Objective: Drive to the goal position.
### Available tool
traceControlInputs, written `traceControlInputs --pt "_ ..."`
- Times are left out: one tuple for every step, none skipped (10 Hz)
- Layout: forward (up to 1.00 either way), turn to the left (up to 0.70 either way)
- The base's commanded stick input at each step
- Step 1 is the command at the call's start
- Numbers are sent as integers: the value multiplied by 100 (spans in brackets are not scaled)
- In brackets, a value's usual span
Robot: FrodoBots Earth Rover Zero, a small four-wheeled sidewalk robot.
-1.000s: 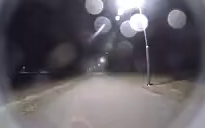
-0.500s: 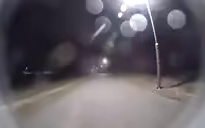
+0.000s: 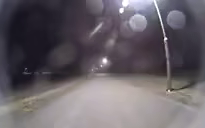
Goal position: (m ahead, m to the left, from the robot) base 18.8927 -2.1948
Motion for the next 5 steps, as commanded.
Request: traceControlInputs --pt "100 0" --pt "100 0" --pt "100 0" --pt "100 0" --pt "100 0"
